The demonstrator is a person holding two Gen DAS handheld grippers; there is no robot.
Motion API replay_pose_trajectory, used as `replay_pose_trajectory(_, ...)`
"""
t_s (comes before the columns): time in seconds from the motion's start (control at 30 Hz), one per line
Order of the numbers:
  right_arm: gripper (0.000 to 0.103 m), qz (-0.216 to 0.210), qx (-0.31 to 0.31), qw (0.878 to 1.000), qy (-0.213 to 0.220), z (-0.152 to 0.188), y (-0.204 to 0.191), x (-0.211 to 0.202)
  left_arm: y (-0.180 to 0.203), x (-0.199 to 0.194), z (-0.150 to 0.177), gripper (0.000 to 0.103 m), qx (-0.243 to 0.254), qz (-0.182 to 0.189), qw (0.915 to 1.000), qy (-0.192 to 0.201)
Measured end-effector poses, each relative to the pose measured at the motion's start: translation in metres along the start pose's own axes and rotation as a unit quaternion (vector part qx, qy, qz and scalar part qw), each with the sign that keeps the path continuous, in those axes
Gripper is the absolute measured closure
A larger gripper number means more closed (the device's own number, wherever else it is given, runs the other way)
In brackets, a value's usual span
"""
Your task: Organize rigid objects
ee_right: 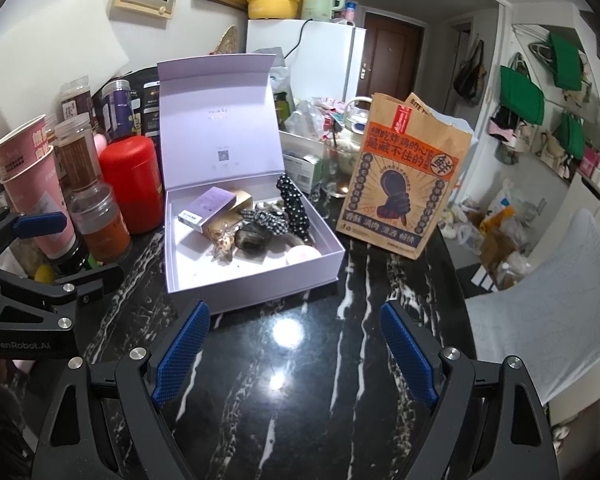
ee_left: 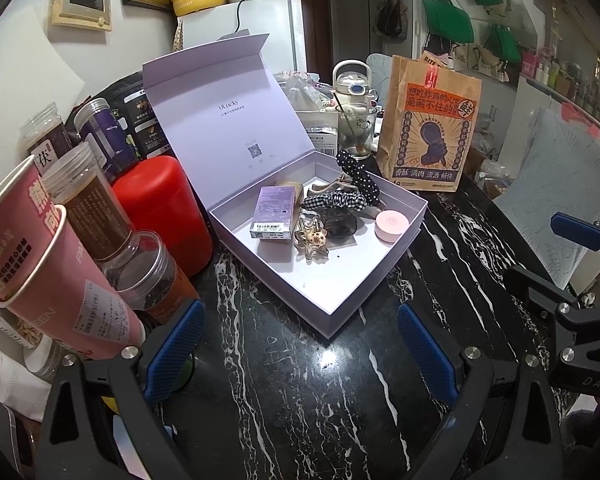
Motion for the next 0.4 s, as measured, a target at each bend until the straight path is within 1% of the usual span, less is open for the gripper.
replay_pose_trajectory(0.27, 0.015, 0.0, 0.0, 1.0, -0.004, -0.001, -0.0007, 0.0029, -0.0013, 0.0039, 0.002, 0.005, 0.004, -0.017, 0.9998, 0.001)
replay_pose_trajectory(0.4, 0.015, 0.001, 0.0, 1.0, -0.008, 0.0001, -0.0004, 0.0055, 0.0002, 0.0077, 0.0033, 0.005, 0.006, -0.009, 0.9999, -0.007)
Point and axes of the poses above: each gripper's, at about its wrist camera, not at the fingertips, and x roughly the way its jaws point, y to its right, z to its underside, the point moved 3 cm from there along x, roughly the way its jaws point, and after that the axes turned 3 degrees about -z, right-handed, at the moved point
